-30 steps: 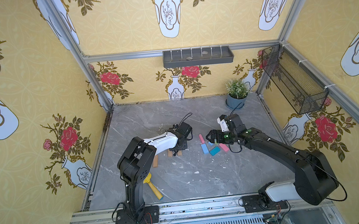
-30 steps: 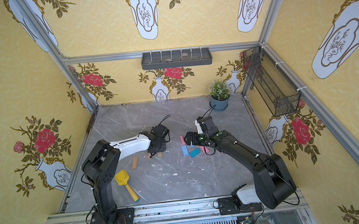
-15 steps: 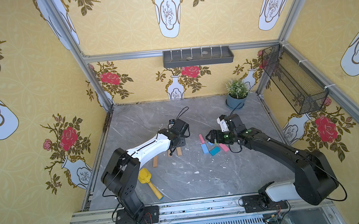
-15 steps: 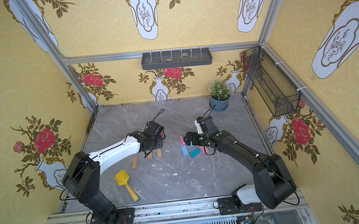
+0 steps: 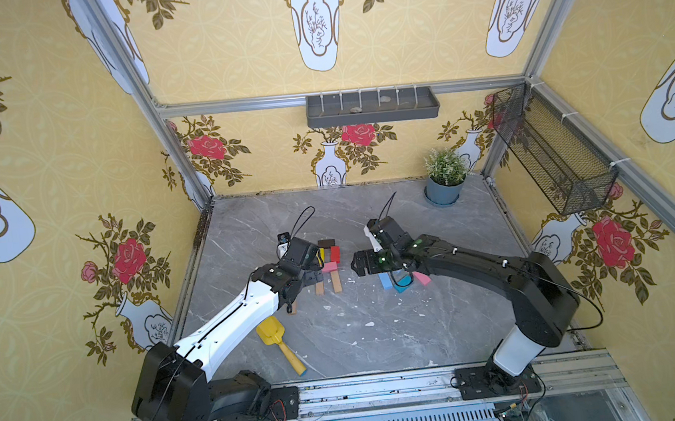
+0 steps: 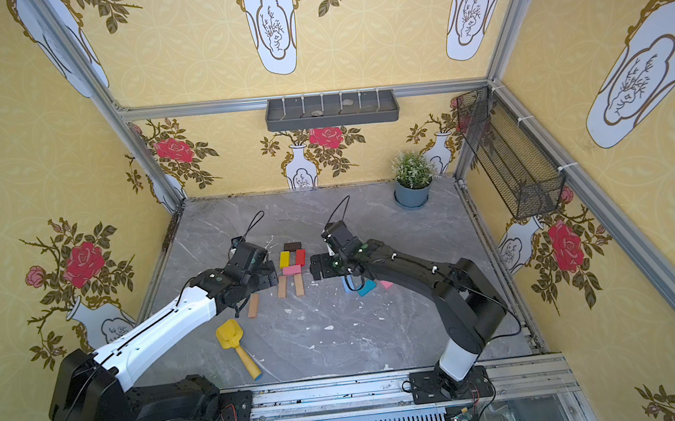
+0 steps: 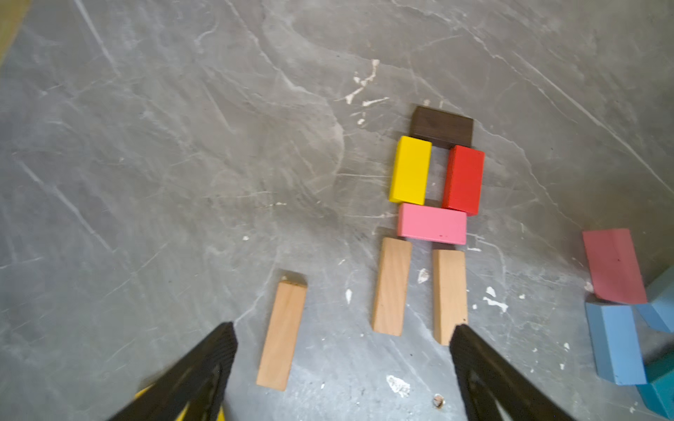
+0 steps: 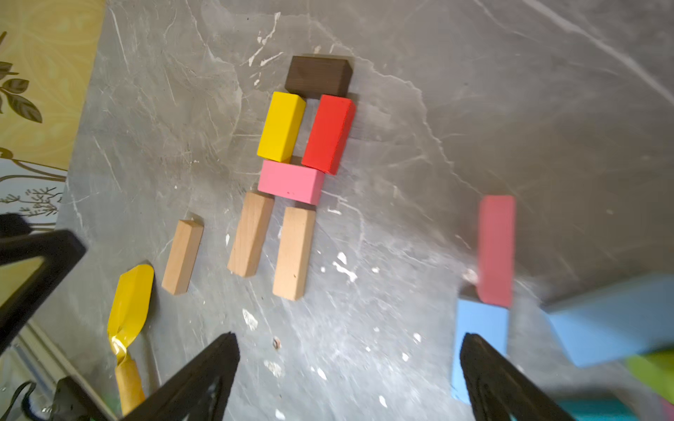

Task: Assemble the number 8 with building blocks
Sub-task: Adjust the building block at the center of the board.

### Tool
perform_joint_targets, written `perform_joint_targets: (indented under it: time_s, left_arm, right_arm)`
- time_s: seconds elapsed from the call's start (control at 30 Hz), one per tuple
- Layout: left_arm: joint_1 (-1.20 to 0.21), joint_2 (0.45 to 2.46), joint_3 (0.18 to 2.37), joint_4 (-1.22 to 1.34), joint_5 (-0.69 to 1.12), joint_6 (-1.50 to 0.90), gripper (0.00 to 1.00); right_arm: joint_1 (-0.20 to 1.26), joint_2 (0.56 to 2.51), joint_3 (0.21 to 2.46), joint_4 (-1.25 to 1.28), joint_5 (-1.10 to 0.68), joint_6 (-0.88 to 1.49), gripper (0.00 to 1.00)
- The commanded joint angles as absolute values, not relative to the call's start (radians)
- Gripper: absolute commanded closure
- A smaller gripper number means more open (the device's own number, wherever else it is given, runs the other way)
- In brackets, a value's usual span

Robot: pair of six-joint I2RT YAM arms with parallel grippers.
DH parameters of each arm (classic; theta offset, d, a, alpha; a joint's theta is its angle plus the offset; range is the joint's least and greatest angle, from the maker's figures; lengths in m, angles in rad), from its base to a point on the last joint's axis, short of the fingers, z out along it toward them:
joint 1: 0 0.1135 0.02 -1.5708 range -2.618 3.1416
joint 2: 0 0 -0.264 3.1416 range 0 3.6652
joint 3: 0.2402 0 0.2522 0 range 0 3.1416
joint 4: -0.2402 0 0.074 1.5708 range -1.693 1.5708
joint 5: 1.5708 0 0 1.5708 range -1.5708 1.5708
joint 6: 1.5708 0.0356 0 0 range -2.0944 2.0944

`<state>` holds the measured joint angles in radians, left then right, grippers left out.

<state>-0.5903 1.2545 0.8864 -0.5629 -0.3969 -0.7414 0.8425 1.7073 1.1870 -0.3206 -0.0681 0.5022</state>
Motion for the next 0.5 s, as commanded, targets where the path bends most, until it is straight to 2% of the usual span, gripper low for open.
perform_joint_targets:
  time_s: [0.0,0.27,0.47]
  left_arm:
    - [-0.565,1.187,0.841,-0.58,-0.425,-0.739,0.0]
    - [-0.514,1.046,0.742,-0.562,-0.441,-0.754,0.0]
    - [-0.496,0.999,0.688,-0.53,-0.442,-0.774,0.0]
  right_arm:
    - [0.899,1.807,1.28,-0.401,0.086,0.55,0.02]
    - [0.956,1.993,1.435,-0.425,0.092,0.605,0.0]
    - [0.972,2.089,1.518,-0.438,0.076,0.637,0.05]
